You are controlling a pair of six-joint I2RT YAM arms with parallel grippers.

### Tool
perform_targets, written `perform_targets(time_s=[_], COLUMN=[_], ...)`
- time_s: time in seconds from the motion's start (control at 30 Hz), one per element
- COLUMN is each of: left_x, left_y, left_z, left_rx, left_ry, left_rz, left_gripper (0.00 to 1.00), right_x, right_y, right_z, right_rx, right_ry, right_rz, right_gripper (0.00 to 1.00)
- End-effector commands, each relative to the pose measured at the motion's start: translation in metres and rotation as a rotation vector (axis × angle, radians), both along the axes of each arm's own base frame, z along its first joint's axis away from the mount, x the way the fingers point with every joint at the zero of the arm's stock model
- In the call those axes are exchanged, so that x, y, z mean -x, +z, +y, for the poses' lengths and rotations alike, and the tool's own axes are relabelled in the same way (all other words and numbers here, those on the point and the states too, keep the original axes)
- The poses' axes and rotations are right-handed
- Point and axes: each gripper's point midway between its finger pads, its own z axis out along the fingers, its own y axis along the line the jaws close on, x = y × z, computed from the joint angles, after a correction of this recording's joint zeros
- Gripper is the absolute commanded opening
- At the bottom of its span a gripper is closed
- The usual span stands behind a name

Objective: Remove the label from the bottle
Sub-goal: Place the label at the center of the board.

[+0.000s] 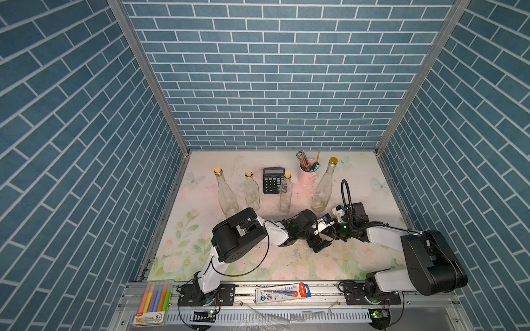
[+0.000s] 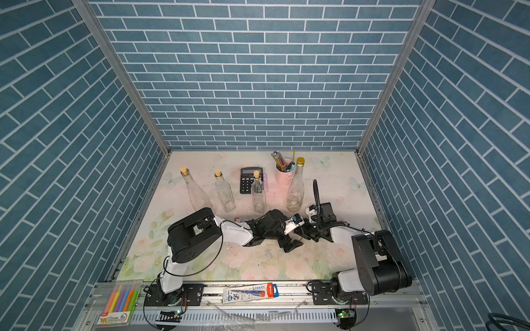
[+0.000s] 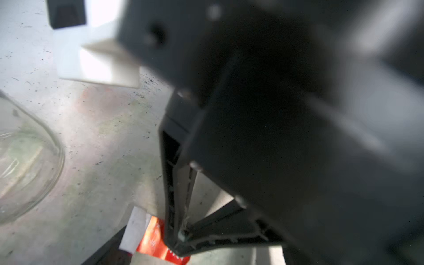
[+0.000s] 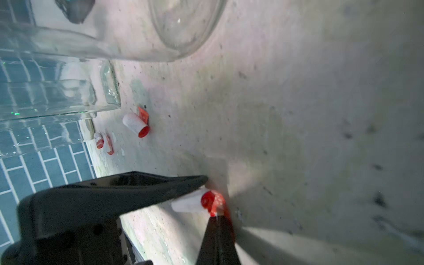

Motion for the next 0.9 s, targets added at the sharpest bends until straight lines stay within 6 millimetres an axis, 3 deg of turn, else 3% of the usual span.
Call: perform_targets(time_s=[0.0, 0.23, 0.33, 0.43, 0.6, 0.63, 0.73, 0.87], left_x=[-0.006, -0.021, -0.018, -0.009, 0.003, 0.005, 0.01, -0.008], left_y=[0.005, 0.021, 0.037, 0.057, 0.084, 0.088, 0.104, 0.134], left_z=[0.008, 0.04, 0.051, 0.064, 0.111, 0.125, 0.163, 0.229], left_rx=[-0.042, -0.089, -0.085, -0.061, -0.078, -0.093, -0.099, -0.083], left_ry=[0.025, 0.095, 0.103, 0.113, 0.206, 0.233, 0.327, 0.635], left_rz=[-0.032, -0.08, -0.096, -0.096, -0.15, -0.165, -0.202, -0.313], left_gripper=[1.0, 1.0, 1.0, 0.99, 1.0, 1.0, 1.0, 1.0], right_x=[0.021, 0.02, 0.018, 0.004, -0.002, 0.0, 0.004, -0.006], right_y=[-0.034, -0.038, -0.032, -0.004, 0.032, 0.037, 0.051, 0.068], right_z=[-0.03, -0.031, -0.027, -0.017, -0.033, -0.036, -0.046, -0.074], right_rx=[0.212, 0.234, 0.211, 0.153, 0.241, 0.256, 0.294, 0.396], right_ry=[-0.058, -0.058, -0.044, -0.016, -0.035, -0.036, -0.063, -0.14], right_rz=[0.124, 0.138, 0.117, 0.015, -0.063, -0.061, -0.075, -0.137], right_gripper=[0.0, 0.0, 0.0, 0.0, 0.03, 0.07, 0.3, 0.57])
